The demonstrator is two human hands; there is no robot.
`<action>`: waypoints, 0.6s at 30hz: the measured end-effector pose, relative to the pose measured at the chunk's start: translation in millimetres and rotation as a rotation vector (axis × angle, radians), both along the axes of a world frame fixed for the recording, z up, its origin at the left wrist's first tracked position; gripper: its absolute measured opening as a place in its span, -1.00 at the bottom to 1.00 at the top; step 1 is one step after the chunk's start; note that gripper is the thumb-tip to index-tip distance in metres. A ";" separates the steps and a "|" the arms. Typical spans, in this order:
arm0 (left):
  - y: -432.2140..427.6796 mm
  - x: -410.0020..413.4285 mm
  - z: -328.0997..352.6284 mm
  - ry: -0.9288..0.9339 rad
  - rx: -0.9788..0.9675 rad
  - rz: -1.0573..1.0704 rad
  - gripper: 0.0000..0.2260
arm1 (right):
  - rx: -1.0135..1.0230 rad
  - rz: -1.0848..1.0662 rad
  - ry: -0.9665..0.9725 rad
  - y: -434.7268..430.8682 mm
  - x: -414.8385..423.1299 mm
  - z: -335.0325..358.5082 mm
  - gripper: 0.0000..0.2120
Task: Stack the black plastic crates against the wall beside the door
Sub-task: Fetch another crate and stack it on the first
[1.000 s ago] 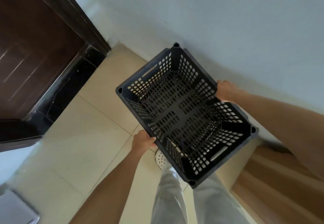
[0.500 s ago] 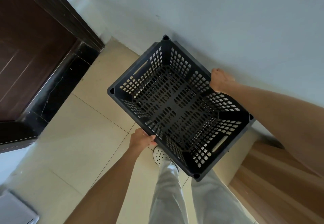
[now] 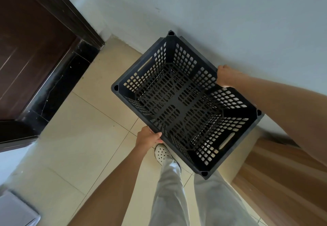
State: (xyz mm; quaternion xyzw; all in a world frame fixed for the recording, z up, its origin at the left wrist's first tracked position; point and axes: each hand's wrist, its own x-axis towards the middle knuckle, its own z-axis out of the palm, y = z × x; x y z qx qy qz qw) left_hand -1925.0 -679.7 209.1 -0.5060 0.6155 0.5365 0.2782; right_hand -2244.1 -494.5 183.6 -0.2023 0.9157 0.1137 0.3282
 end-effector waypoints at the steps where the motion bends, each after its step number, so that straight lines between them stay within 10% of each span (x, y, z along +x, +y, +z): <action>1: 2.7 -0.3 0.1 0.007 0.006 -0.008 -0.89 | -0.014 -0.032 -0.014 0.4 -2.2 -1.5 -0.59; 9: 13.6 3.8 -4.2 -0.074 0.080 -0.112 -0.85 | -0.234 -0.038 0.033 11.7 10.1 -4.9 -0.62; 18: 6.5 -32.2 19.6 0.016 -0.567 -1.216 -0.71 | -0.459 -0.055 0.158 81.3 103.0 18.2 -0.44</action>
